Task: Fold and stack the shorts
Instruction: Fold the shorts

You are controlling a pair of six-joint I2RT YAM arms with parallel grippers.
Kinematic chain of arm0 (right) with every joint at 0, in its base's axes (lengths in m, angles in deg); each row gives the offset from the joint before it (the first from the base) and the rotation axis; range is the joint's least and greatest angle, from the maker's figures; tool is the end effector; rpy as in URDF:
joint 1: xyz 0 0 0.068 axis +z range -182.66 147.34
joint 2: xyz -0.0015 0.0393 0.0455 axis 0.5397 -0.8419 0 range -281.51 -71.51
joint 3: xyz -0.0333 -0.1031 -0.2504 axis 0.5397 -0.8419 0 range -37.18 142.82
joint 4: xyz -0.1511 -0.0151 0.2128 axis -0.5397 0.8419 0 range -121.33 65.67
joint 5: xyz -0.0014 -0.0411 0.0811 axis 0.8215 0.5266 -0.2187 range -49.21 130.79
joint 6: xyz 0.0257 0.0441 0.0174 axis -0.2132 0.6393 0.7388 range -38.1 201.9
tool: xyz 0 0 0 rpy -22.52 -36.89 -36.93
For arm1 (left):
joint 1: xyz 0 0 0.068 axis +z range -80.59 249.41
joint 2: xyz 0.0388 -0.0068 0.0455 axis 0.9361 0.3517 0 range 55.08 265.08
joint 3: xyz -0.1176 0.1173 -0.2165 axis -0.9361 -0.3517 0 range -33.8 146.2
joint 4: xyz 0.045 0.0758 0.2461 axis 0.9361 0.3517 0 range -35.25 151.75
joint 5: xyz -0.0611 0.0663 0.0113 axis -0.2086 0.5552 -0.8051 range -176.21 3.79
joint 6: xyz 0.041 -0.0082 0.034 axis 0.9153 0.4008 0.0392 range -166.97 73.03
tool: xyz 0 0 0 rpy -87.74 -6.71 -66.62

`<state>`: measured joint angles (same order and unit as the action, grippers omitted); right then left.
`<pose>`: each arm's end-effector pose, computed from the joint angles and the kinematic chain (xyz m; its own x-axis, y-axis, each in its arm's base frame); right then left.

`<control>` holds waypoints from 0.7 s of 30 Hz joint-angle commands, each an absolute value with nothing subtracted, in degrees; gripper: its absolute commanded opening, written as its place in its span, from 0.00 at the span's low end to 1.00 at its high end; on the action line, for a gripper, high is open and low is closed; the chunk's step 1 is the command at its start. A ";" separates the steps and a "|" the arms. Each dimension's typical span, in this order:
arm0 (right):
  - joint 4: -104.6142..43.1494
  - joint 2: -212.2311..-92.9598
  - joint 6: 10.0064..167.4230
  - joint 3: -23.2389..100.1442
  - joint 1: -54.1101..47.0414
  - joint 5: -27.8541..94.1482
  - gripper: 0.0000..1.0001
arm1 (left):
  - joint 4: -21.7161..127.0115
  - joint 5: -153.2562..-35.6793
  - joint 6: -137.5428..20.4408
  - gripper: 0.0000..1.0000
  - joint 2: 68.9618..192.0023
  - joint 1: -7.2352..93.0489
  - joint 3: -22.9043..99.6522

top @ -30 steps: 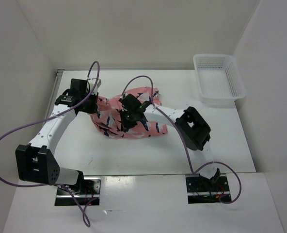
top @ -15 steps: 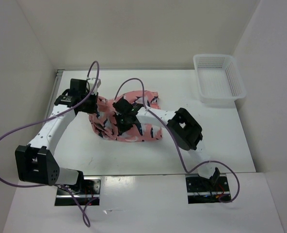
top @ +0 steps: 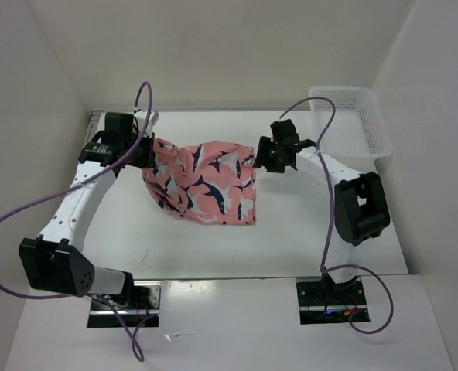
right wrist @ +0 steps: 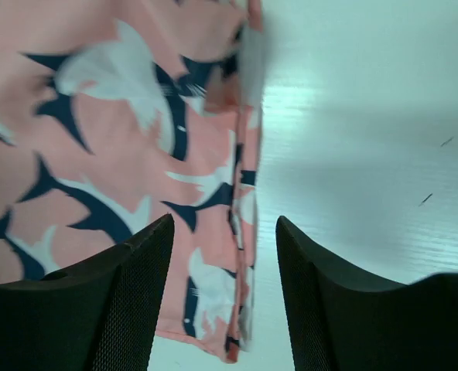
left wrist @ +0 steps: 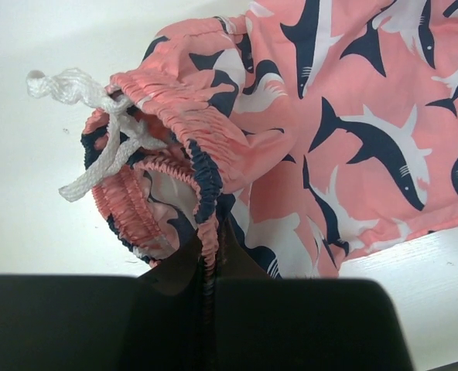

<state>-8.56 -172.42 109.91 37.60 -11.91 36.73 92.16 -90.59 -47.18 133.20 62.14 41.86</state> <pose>0.3621 0.1400 0.2362 -0.8085 0.1946 -0.5554 -0.0197 0.9343 0.3559 0.2942 -0.0403 0.3511 -0.6367 0.0775 -0.7672 0.1819 0.9819 -0.0518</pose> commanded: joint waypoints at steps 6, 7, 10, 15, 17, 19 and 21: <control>-13.57 -181.72 109.85 36.65 -11.22 29.45 0.51 | 92.19 -91.30 -46.97 0.00 134.87 61.24 44.87; -14.10 -182.25 110.46 36.65 -11.22 28.41 0.49 | 92.19 -91.30 -46.97 0.00 134.88 61.23 46.09; -14.72 -184.45 110.99 36.12 -11.22 26.03 0.41 | 92.80 -91.83 -46.97 0.00 136.37 60.62 47.94; -15.77 -187.52 110.99 34.45 -11.22 26.54 0.16 | 94.56 -91.83 -46.97 0.00 140.32 57.55 53.29; -16.38 -188.14 110.99 33.92 -11.22 26.55 0.09 | 95.17 -90.34 -46.97 0.00 142.43 55.97 54.97; -16.39 -188.15 110.99 33.39 -11.22 27.08 0.03 | 95.71 -88.67 -46.97 0.00 144.01 53.07 56.64; -16.91 -188.15 110.99 33.39 -11.22 27.08 0.01 | 95.71 -87.97 -46.97 0.00 146.30 49.74 58.40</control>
<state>-15.58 -185.77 111.53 35.22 -11.56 25.87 95.48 -89.02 -47.18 144.09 53.37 55.17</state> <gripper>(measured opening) 0.023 0.019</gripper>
